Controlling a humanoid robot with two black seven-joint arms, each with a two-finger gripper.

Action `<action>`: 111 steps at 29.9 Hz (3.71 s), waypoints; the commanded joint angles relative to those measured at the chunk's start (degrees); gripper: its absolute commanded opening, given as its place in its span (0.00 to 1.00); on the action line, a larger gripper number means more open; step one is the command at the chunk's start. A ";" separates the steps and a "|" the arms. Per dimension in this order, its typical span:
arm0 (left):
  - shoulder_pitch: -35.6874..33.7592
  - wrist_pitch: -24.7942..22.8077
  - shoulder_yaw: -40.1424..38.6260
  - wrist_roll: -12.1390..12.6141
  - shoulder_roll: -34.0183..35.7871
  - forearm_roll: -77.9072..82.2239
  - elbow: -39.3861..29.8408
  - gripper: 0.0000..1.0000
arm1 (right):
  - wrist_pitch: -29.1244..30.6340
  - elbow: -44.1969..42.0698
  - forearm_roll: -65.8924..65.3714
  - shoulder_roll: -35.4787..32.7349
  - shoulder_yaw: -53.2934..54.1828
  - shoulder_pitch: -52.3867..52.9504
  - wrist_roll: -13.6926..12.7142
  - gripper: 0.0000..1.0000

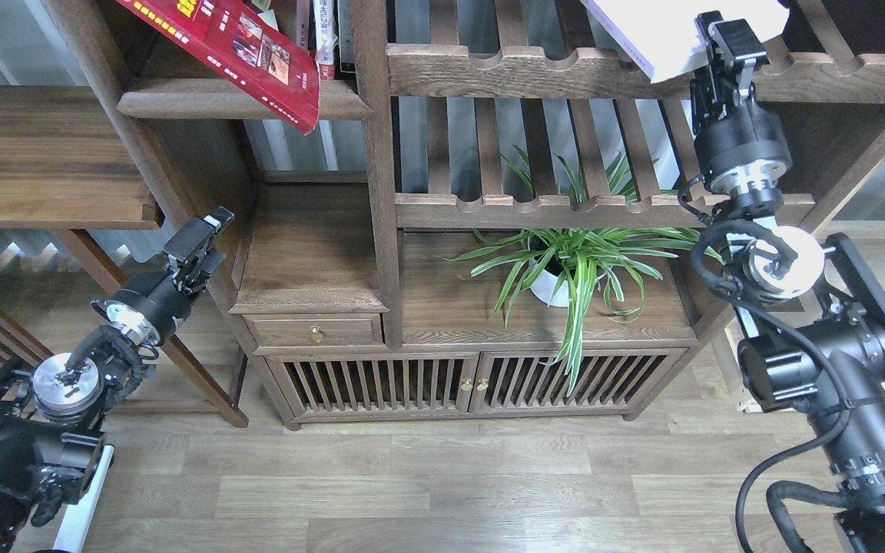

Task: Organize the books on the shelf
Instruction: 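Pull the white book off the top shelf with the right gripper, then lower the white book toward the left gripper and grasp it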

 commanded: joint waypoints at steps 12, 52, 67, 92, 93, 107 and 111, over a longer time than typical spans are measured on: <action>-0.42 0.00 0.26 0.35 -0.44 -1.93 -1.22 0.99 | 12.88 1.59 0.46 0.20 -0.09 -12.77 -0.04 0.06; 4.41 0.00 20.83 0.35 -5.27 -5.89 -24.60 0.99 | 19.80 6.69 -0.24 3.27 -12.74 -31.94 0.13 0.05; 8.28 0.00 22.23 0.35 -5.98 -10.19 -27.85 0.99 | 19.80 6.69 -2.00 7.67 -19.34 -30.98 -0.04 0.05; 10.83 0.00 25.22 0.53 -5.71 -12.13 -27.24 0.79 | 19.80 6.95 -2.61 7.32 -27.25 -31.24 -0.04 0.05; 10.74 0.00 25.48 0.53 -5.71 -12.13 -27.33 0.76 | 19.80 6.95 -2.70 7.32 -27.43 -31.24 -0.04 0.05; 10.48 0.00 26.37 0.53 -5.54 -12.22 -27.33 0.45 | 19.80 6.95 -2.70 6.62 -27.43 -32.03 -0.04 0.05; 10.48 0.00 26.36 0.53 -5.45 -12.22 -27.33 0.38 | 19.80 7.04 -2.70 6.44 -27.52 -32.29 -0.04 0.05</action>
